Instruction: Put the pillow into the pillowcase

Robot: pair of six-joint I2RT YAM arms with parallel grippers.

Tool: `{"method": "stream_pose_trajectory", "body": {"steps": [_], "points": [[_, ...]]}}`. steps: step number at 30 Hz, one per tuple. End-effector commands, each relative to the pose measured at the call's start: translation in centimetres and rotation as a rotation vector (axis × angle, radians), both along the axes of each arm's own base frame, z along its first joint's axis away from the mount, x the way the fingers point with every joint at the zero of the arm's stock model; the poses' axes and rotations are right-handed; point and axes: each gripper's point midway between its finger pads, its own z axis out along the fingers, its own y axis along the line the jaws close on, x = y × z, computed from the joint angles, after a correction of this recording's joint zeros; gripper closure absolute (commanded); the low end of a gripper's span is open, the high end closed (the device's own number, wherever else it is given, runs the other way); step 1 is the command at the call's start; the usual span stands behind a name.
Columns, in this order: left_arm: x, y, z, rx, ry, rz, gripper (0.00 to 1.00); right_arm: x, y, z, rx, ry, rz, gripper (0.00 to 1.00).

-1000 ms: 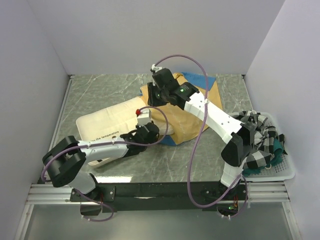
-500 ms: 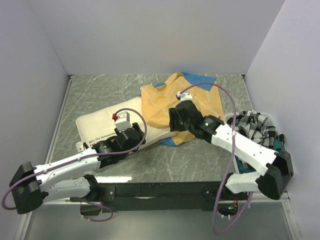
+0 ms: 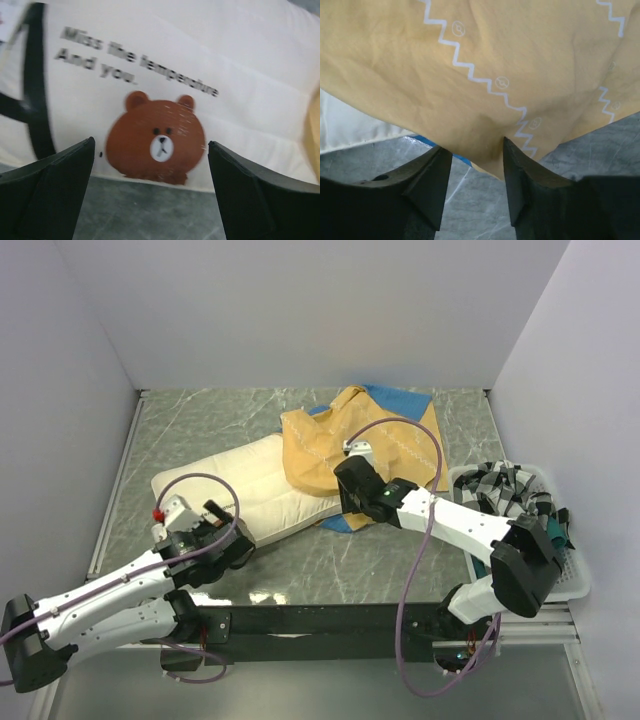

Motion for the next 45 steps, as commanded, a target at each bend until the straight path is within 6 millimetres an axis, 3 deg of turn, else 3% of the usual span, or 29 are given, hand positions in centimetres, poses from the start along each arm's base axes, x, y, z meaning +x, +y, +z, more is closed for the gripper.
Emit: {"method": "stream_pose_trajectory", "body": {"steps": [1,2,8,13,16,17,18,19,22,24,26,28,32,35,37,38,39,40,42,43,45], "points": [[-1.3,4.7,0.1,-0.019,-0.036,0.285,0.01,2.0,1.0,3.1,0.046,-0.086,-0.028,0.56],[-2.0,5.5,0.0,0.014,-0.007,0.317,0.0,2.0,1.0,3.1,0.045,-0.082,-0.025,0.63],[-1.3,7.1,-0.1,0.036,-0.005,0.447,0.01,1.7,1.3,3.1,0.044,-0.059,-0.006,0.89],[1.8,4.9,-1.3,0.039,-0.018,0.321,0.02,0.5,2.1,4.3,0.086,-0.034,0.06,0.99],[3.3,2.9,-2.2,0.027,-0.033,0.226,0.27,-0.8,3.3,5.5,0.142,-0.013,0.13,1.0],[3.5,2.5,-2.5,0.026,-0.031,0.204,0.48,-1.3,3.8,5.9,0.16,-0.008,0.166,1.0],[3.7,2.2,-2.6,0.04,-0.025,0.175,0.63,-1.9,4.1,6.7,0.188,-0.012,0.192,1.0],[4.1,1.3,-2.7,0.011,-0.029,0.156,0.99,-2.3,4.4,7.2,0.204,-0.011,0.219,1.0],[4.7,-0.4,-2.3,-0.014,-0.036,0.076,0.99,-3.8,5.4,9.4,0.28,-0.005,0.305,1.0],[5.5,-1.9,-1.4,-0.053,-0.074,0.024,0.99,-4.1,5.5,10.6,0.303,-0.024,0.324,1.0],[5.7,-3.7,-0.2,-0.093,-0.105,-0.026,0.99,-4.1,5.7,10.3,0.299,-0.022,0.335,1.0],[5.7,-5.4,1.0,-0.123,-0.121,-0.065,0.99,-3.7,5.7,8.5,0.269,0.013,0.318,1.0],[5.8,-8.4,2.0,-0.175,-0.137,-0.135,0.99,-3.9,6.2,1.8,0.208,0.142,0.303,1.0],[5.9,-8.7,1.5,-0.16,-0.118,-0.129,0.99,-4.5,6.3,-1.0,0.187,0.206,0.296,0.99],[5.6,-8.0,1.3,-0.136,-0.091,-0.098,0.99,-4.8,6.0,-1.3,0.173,0.208,0.291,0.89],[5.5,-7.5,1.5,-0.128,-0.091,-0.079,0.96,-4.5,5.6,-0.3,0.174,0.172,0.28,0.84],[5.6,-6.9,2.2,-0.133,-0.111,-0.039,0.87,-4.4,5.5,0.3,0.176,0.156,0.279,0.8],[4.9,-5.6,2.1,-0.102,-0.094,-0.015,0.54,-4.2,5.5,1.6,0.176,0.13,0.287,0.72],[4.8,-3.7,3.3,-0.104,-0.13,0.061,0.29,-4.6,6.1,4.1,0.191,0.083,0.322,0.64],[4.1,-2.3,3.7,-0.08,-0.124,0.086,0.01,-4.4,6.6,5.9,0.202,0.055,0.341,0.58],[3.8,0.1,4.4,-0.083,-0.14,0.175,0.01,-4.6,7.8,7.7,0.217,0.025,0.381,0.53]]}}
